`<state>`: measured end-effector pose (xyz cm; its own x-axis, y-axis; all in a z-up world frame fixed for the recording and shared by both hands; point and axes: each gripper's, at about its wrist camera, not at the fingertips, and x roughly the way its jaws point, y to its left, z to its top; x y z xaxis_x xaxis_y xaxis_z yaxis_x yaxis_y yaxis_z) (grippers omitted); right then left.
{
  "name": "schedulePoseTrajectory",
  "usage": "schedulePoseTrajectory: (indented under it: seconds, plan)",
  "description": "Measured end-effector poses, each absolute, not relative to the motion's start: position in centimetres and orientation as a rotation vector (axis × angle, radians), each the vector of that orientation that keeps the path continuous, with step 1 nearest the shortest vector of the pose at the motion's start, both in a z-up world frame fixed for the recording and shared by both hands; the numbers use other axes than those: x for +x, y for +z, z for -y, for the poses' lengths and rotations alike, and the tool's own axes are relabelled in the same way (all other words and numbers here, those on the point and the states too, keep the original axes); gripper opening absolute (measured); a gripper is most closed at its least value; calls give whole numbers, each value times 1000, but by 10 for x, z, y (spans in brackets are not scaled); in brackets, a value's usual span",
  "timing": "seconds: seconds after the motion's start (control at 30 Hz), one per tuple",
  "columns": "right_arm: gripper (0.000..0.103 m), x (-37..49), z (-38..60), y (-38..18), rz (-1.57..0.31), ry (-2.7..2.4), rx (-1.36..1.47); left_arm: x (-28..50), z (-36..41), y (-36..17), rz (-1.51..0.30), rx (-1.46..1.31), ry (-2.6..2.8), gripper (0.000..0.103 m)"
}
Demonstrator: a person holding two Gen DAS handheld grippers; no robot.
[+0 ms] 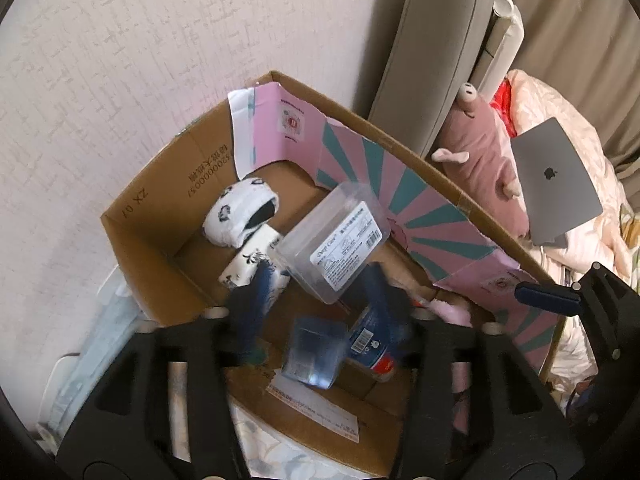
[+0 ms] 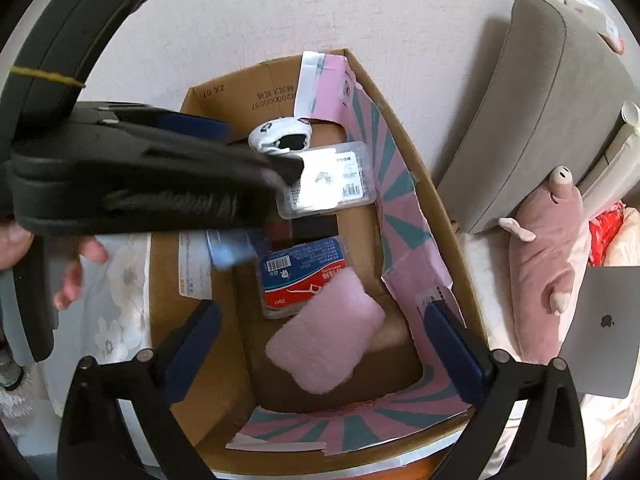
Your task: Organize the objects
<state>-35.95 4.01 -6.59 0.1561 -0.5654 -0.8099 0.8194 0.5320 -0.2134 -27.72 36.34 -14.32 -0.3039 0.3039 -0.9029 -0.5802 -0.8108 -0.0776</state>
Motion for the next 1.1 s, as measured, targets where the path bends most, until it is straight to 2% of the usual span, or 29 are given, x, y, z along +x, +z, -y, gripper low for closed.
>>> schedulePoseTrajectory:
  seconds: [0.03,0.07,0.57,0.77,1.1]
  plan:
    - [101,-360,-41,-66,-994,-1019,301,-277,-363,-143,-355,-1398,2139,100]
    - [101,-361,-41,-66,-993,-1019,300,-276,-362,-142,-345,-1383,2144,103]
    - [101,-360,-60,-45,-952,-1036,262,-259,-357,-125,-328,-1361,2172,103]
    - [101,-356,-80,-28,-942,-1007,233,-238,-337,-90,-283,-1309,2233,103]
    - [101,-315,-121,8,-867,-936,131,-184,-261,-15,-203,-1158,2463,103]
